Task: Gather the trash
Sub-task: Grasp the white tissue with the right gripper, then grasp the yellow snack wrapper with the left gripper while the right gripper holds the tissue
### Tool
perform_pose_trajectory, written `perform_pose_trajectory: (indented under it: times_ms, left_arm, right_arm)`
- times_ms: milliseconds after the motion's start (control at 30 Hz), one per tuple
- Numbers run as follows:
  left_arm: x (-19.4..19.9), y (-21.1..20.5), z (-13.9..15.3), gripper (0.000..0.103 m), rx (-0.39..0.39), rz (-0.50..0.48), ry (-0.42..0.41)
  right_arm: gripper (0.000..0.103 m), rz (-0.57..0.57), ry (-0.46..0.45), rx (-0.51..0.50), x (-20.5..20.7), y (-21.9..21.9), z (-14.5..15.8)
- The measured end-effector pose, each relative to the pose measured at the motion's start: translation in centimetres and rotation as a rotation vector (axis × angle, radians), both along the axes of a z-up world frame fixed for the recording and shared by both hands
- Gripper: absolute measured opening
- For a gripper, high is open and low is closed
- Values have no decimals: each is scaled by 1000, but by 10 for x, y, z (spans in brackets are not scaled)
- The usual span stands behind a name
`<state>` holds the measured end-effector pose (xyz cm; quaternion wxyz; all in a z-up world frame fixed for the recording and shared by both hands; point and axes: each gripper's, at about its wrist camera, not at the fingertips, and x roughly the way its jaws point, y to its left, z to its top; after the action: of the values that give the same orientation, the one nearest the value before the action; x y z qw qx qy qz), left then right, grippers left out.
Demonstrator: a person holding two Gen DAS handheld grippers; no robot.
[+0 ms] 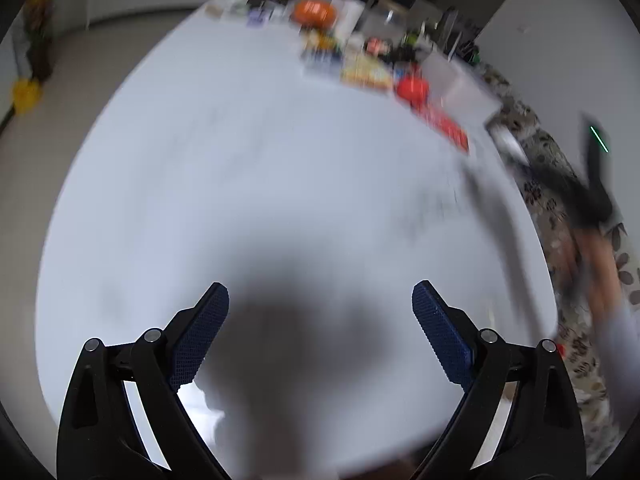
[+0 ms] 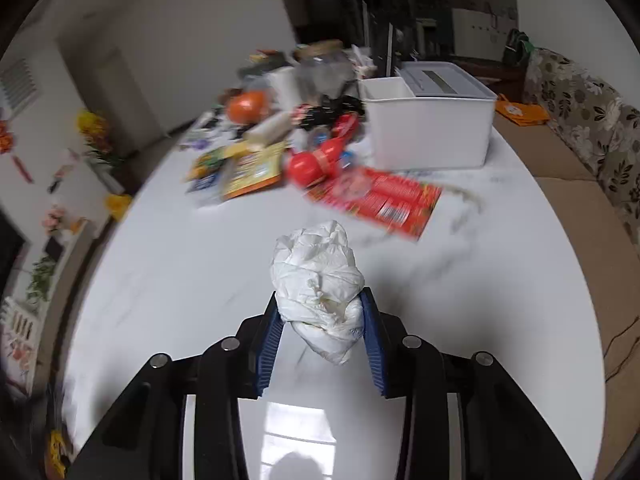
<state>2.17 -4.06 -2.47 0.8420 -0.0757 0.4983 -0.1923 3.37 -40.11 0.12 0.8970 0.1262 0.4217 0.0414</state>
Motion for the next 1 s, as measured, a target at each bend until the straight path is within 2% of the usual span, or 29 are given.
perform_pose_trajectory:
  times_ms: [167, 267, 367, 467, 600, 667, 733, 767, 800, 833, 900, 1000]
  left_arm:
    - [130, -42, 16, 91, 19, 5, -104]
    - [193, -63, 14, 91, 12, -7, -116]
    - [255, -76, -1, 91, 18, 23, -71]
    - [308, -70, -15, 91, -81, 123, -18]
    - [355, -68, -38, 91, -163, 210, 87]
    - [365, -67, -46, 90, -179, 234, 112]
    - [368, -66, -47, 58, -183, 239, 116]
    - [369, -64, -47, 35, -235, 225, 130]
    - [369, -62, -46, 31, -270, 219, 144]
    - [368, -62, -44, 30, -256, 211, 149]
    - [361, -60, -31, 19, -226, 180, 118]
    - [343, -48, -7, 17, -237, 159, 67]
  right_arm:
    - [38, -4, -25, 110, -64, 16, 3]
    - [38, -19, -44, 153, -85, 19, 5]
    - [38, -12, -57, 142, -94, 26, 9]
    - [38, 7, -64, 127, -100, 33, 13]
    - [38, 6, -55, 124, -107, 34, 11]
    - [38, -5, -45, 117, -108, 32, 10]
    - [38, -11, -34, 116, -108, 30, 8]
    - [38, -13, -32, 115, -108, 30, 8]
    - [38, -12, -31, 115, -108, 31, 8]
    - [38, -12, -31, 115, -108, 31, 9]
    - [38, -7, -44, 117, -106, 35, 13]
    - [38, 7, -73, 124, -104, 42, 22]
